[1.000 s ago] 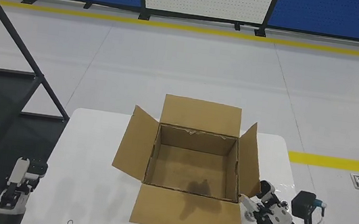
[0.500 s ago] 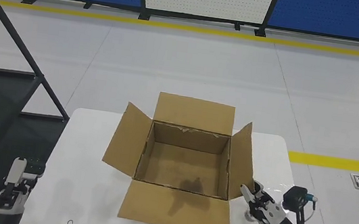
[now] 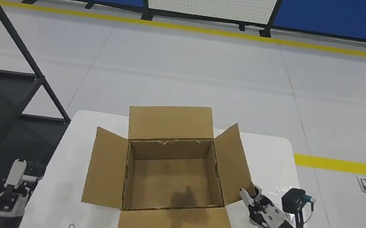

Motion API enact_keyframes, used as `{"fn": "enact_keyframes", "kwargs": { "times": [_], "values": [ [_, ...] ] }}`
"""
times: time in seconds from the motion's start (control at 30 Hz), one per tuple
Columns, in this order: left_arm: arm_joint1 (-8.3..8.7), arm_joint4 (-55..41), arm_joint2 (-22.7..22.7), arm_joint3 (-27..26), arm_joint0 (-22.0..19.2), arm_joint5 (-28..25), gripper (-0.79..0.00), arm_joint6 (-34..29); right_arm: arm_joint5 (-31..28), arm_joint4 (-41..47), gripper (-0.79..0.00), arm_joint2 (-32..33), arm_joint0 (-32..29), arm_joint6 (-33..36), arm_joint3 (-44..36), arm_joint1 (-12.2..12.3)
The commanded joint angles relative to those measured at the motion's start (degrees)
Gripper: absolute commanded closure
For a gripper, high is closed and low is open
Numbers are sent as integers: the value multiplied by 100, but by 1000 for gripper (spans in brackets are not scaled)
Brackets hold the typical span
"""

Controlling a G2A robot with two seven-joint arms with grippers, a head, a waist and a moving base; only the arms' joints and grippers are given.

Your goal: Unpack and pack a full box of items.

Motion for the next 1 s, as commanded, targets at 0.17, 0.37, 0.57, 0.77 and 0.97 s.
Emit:
{"fn": "enact_keyframes", "kwargs": {
  "times": [0.17,0.37,0.57,0.77,0.97],
  "values": [
    [-2,42,45,21,-27,40,-785,-26,54,-35,-234,0,-17,6,-12,-43],
    [22,208,11,73,114,139,-785,-420,26,-20,-785,14,-1,58,2,-76],
    [49,820,66,19,378,38,-785,-813,-128,16,-785,184,-90,40,-52,-87],
    [58,1240,421,-68,495,17,-785,-1089,-331,185,-785,574,-279,-8,-45,-76],
    [60,1541,702,62,466,130,-714,-1097,-556,478,-785,1013,-468,-4,194,-63]
  ]
}}
